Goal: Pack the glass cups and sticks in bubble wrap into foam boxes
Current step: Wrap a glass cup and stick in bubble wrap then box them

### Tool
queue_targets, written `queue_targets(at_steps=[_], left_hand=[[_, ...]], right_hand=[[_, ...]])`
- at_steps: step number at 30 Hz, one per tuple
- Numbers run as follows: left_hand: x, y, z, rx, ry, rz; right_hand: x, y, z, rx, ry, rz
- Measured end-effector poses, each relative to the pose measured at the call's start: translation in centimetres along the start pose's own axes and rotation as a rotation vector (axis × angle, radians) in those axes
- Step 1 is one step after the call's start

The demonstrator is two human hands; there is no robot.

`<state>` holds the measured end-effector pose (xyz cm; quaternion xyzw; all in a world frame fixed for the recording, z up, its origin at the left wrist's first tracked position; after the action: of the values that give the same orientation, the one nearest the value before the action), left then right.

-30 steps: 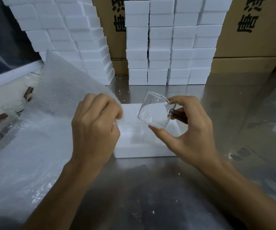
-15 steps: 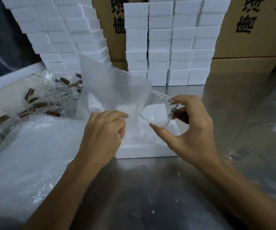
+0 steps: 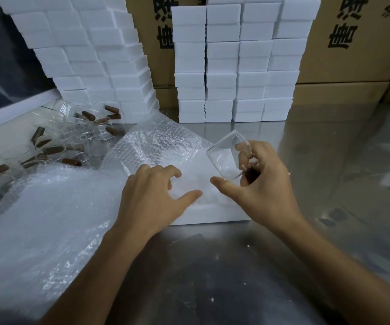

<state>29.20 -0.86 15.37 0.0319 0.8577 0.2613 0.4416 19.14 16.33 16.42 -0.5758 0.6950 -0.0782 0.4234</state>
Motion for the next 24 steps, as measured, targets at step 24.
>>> queue_targets(at_steps=[24], left_hand=[[1.4, 1.0, -2.2, -0.221, -0.138, -0.14]], right_hand=[[0.2, 0.6, -0.4, 0.46, -0.075, -0.303]])
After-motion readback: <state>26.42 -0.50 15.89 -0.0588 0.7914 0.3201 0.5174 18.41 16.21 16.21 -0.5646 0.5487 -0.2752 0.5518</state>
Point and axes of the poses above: each hand's wrist, its own z-axis away from the middle knuckle, its own x-axis out of the palm, y = z × x, the point moved 1 cm from there along -z, towards the middle knuckle, and after that the axes turned 12 degrees about z, right-handed, at the moved point
